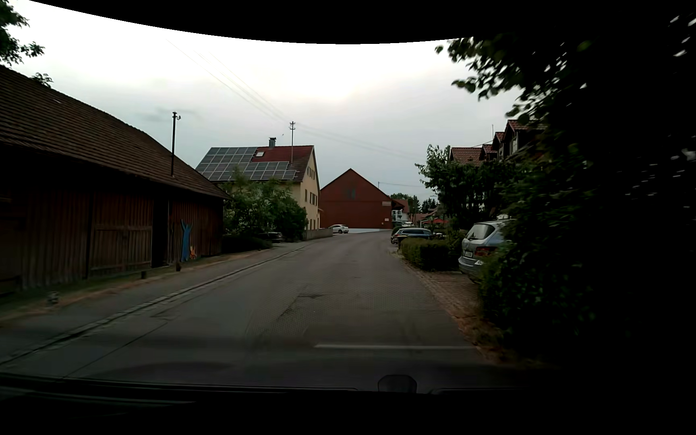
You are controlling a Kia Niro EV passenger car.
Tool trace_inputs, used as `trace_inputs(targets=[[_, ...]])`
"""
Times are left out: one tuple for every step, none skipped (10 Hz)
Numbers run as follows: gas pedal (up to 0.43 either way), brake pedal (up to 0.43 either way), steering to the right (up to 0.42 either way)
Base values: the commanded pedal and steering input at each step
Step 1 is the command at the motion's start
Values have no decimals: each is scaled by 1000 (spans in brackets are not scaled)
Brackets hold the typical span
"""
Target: Follow the waypoints while adhering to traffic rules and regulations
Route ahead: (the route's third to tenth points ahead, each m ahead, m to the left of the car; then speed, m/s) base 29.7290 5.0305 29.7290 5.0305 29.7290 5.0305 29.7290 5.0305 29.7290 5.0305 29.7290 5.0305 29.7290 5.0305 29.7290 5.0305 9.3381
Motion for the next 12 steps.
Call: trace_inputs(targets=[[0, 61, 2], [0, 73, 1], [0, 79, 1], [0, 79, 0], [0, 85, 0], [0, 85, 0], [0, 91, 0], [0, 91, 0], [0, 98, 0], [0, 91, 0], [0, 104, 0], [0, 110, 0]])
